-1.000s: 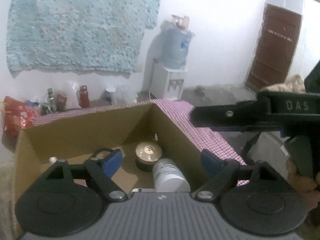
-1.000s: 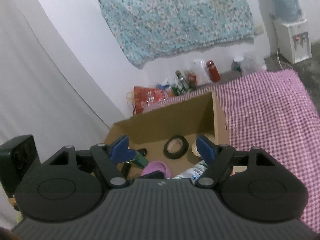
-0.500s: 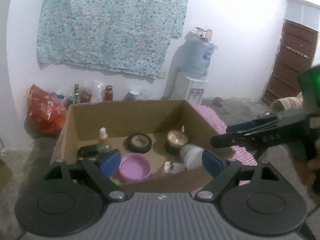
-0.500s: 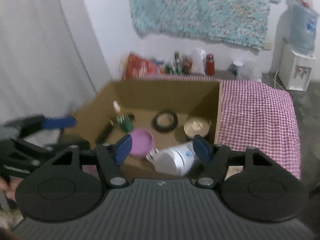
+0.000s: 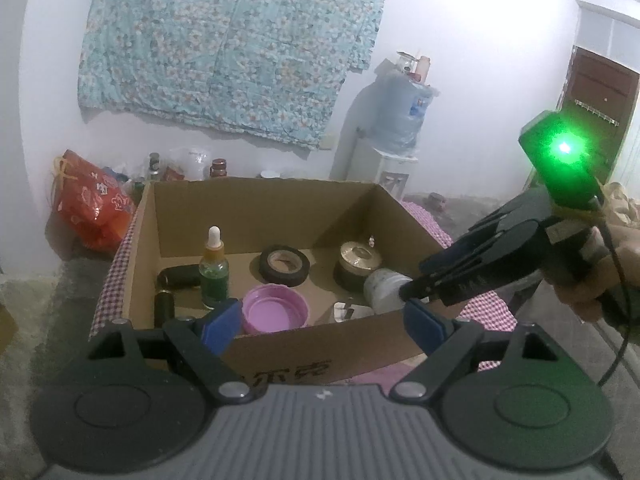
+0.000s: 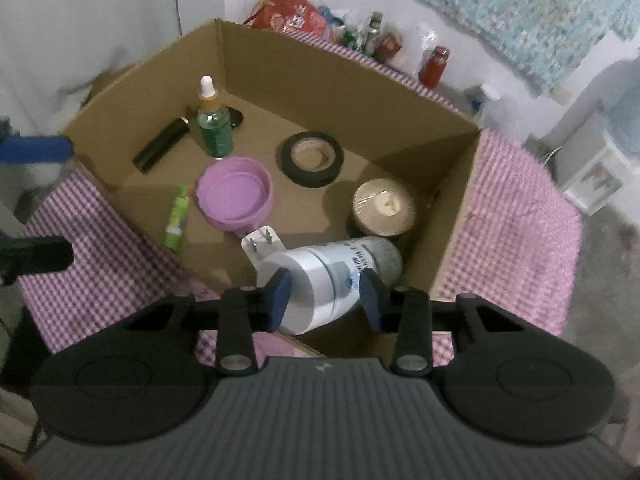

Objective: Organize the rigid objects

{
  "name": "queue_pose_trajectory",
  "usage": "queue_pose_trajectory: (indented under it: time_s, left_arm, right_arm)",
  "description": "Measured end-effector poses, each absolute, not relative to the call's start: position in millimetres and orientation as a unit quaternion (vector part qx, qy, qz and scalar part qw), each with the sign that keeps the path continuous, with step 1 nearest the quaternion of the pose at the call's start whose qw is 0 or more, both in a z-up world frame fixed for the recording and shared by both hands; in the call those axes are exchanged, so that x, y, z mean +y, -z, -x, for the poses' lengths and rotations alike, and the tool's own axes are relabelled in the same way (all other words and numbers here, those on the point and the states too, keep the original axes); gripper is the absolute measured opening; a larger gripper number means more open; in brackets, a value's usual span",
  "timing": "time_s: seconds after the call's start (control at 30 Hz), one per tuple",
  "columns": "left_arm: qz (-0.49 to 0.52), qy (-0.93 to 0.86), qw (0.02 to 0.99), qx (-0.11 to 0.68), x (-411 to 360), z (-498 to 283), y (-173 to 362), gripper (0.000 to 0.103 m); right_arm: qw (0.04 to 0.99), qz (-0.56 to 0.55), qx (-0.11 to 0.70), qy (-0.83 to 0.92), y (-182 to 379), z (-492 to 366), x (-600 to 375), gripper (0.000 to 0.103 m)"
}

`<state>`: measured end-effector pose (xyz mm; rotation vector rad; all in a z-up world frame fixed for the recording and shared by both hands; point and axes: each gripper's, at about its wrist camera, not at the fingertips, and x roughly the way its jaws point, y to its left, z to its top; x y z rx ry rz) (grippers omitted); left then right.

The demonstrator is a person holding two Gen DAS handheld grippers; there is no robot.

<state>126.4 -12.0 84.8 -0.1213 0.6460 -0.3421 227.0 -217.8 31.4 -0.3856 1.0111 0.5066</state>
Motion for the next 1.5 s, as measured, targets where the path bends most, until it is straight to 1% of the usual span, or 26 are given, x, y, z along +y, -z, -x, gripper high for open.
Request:
queue_pose_trajectory:
  time_s: [0.5, 0.7, 0.83, 0.97, 1.03, 1.13, 1.17, 1.2, 1.23, 1.3, 1.4, 1.5]
  left_arm:
    - [0.064, 0.17, 0.928, 0.326, -21, -132, -76, 0.089]
    - [0.058, 0.169, 0.927, 0.329, -27, -134, -76, 0.089]
    - [0.057, 0.169, 0.927, 0.33, -27, -134, -76, 0.089]
    - [0.058, 0.167, 0.928, 0.329, -26, -135, -77, 0.089]
    - [0.065, 0.165, 0.928, 0.326, -24, -135, -77, 0.09]
    - [0.072, 0.159, 0.933, 0.315, -21, -134, -80, 0.097]
    - [0.073, 0.155, 0.935, 0.311, -21, -133, -82, 0.102]
    - [0.074, 0.147, 0.937, 0.309, -20, -132, -85, 0.103]
    - [0.074, 0.134, 0.939, 0.308, -20, -133, -88, 0.103]
    - [0.072, 0.103, 0.943, 0.308, -21, -132, -92, 0.103]
    - [0.062, 0.058, 0.948, 0.306, -24, -130, -96, 0.103]
    - [0.04, 0.01, 0.947, 0.317, -32, -130, -98, 0.103]
  right_arm:
    - [0.868, 0.184, 0.421, -0.189, -48, -268, -235, 0.035]
    - [0.878, 0.199, 0.405, -0.157, -41, -288, -241, 0.035]
    - [0.882, 0.177, 0.407, -0.157, -40, -299, -246, 0.035]
    - [0.885, 0.146, 0.411, -0.164, -42, -292, -253, 0.038]
    - [0.889, 0.111, 0.408, -0.174, -50, -281, -261, 0.042]
    - [0.898, 0.033, 0.39, -0.201, -68, -253, -274, 0.056]
    - [0.903, 0.01, 0.377, -0.206, -75, -241, -278, 0.068]
    - [0.908, -0.006, 0.364, -0.208, -81, -228, -282, 0.081]
    - [0.914, -0.022, 0.348, -0.209, -86, -213, -285, 0.087]
    - [0.921, -0.047, 0.326, -0.209, -91, -187, -289, 0.102]
    - [0.926, -0.081, 0.314, -0.193, -87, -155, -290, 0.102]
    - [0.934, -0.078, 0.314, -0.151, -73, -134, -283, 0.102]
